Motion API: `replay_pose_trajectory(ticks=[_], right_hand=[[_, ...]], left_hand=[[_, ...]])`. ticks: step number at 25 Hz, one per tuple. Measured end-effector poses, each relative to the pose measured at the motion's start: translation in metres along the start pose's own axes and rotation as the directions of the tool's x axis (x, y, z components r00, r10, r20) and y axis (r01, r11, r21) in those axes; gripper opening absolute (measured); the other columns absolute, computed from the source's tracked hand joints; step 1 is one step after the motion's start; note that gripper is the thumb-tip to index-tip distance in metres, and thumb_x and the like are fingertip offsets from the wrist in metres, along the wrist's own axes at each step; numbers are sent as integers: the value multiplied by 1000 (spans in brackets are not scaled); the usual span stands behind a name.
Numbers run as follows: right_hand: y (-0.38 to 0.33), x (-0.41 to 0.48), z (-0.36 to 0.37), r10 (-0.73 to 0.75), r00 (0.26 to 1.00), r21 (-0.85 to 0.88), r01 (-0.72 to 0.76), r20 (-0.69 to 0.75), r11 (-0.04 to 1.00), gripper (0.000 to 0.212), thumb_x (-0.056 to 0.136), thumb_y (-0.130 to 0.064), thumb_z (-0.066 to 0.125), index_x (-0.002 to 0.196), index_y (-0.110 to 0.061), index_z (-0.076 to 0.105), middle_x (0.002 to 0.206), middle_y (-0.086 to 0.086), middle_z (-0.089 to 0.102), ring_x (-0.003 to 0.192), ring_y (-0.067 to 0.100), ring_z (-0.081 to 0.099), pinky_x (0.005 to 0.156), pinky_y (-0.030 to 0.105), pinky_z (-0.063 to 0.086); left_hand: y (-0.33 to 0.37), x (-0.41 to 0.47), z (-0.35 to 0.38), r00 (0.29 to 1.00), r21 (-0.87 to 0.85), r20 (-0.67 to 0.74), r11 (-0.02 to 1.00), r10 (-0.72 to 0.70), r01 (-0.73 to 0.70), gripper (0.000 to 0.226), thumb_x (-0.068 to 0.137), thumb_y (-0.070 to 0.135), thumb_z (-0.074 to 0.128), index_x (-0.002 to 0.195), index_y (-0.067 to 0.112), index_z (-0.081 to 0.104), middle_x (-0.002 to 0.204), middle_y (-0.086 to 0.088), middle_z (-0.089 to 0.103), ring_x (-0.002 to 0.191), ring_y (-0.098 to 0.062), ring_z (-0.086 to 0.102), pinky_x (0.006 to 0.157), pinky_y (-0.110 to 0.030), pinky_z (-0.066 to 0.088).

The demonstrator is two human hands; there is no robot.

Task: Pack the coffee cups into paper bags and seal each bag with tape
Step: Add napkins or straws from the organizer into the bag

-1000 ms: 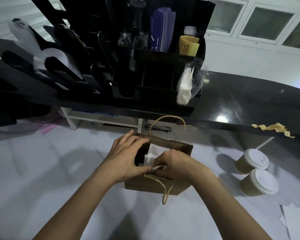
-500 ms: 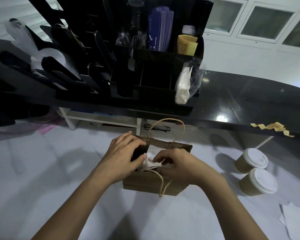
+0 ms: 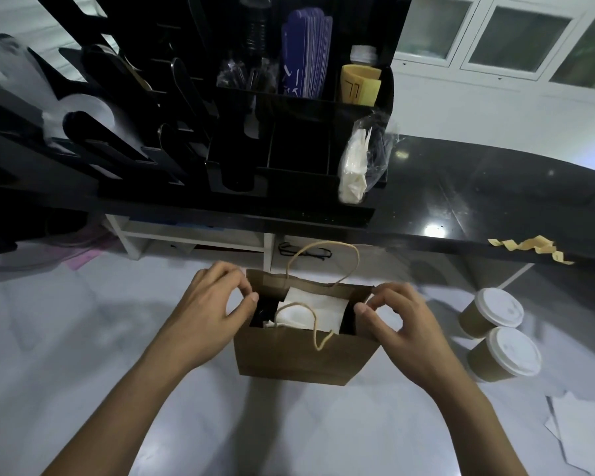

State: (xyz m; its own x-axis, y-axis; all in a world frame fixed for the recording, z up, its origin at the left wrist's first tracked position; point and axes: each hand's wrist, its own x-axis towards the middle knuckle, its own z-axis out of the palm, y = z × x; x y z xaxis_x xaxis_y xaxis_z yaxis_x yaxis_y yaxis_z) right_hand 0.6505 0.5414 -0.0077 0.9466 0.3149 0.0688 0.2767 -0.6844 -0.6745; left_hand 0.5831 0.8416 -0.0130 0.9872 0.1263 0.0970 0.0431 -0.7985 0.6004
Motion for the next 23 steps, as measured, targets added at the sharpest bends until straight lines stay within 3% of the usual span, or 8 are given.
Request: replay_pose_trajectory(ticks=[4,7,12,14,16,18,20,23], right_hand=[[7,-9,6,20,999,33,-21,30,999,34,85,-72,57,90,-41,67,142,-31,38,132,-9,35,101,33,37],[2,-10,7,16,999,51,-18,37,999,28,86,-70,57,96,-45,67,140,-29,41,132,-1,41,101,33,40],[6,-7,9,1,998,53,2,-60,999,29,84,-69,58,102,-46,62,132,-29,44,122,-6,46,100,37,49],[10,-8,10,18,1000,12,-18,10,1000,32,82,-73,60,100,-47,63,145,-32,34,133,-4,36,107,39,40],[10,-9,9,-9,995,-40,13,103,999,35,79,-75,62,104,-49,62,157,-33,21,140,0,24,110,38,30],[10,-9,9,-54,987,-82,66,150,994,27,83,-61,69,105,-49,60,160,-32,18,142,-4,18,114,36,22],[12,-7,9,-92,987,-111,107,133,988,24,86,-37,71,105,-46,59,154,-31,32,142,-12,20,119,36,21],[17,-5,12,-103,994,-132,108,41,985,26,90,-21,68,102,-42,59,121,-35,54,123,-17,40,112,39,33]], left_hand=[[-5,-4,-1,988,-64,155,998,-10,20,32,88,66,46,90,39,64,158,26,20,142,-4,24,108,-38,35],[-4,-3,2,980,-53,198,999,5,5,38,82,74,47,96,43,63,160,30,14,146,-6,21,109,-41,33],[-4,-2,1,974,-52,226,999,5,7,51,75,84,50,105,44,60,158,30,14,144,-6,22,111,-42,36],[-4,-2,1,970,-59,242,998,19,-5,48,73,78,60,108,44,58,157,31,13,141,-3,23,110,-41,37],[-4,-3,2,971,-73,238,997,33,-16,35,79,55,73,107,42,57,154,32,15,139,-3,25,109,-38,38],[-4,-3,4,976,-64,213,998,40,-27,27,84,35,72,105,41,56,149,30,22,137,-3,28,104,-32,37],[-4,-3,5,985,-62,166,998,38,-28,22,88,26,69,101,39,57,143,26,32,132,-3,33,100,-26,35],[-5,-3,7,996,-79,93,997,-6,13,23,91,25,68,95,38,49,132,24,48,122,-3,45,96,-26,41]])
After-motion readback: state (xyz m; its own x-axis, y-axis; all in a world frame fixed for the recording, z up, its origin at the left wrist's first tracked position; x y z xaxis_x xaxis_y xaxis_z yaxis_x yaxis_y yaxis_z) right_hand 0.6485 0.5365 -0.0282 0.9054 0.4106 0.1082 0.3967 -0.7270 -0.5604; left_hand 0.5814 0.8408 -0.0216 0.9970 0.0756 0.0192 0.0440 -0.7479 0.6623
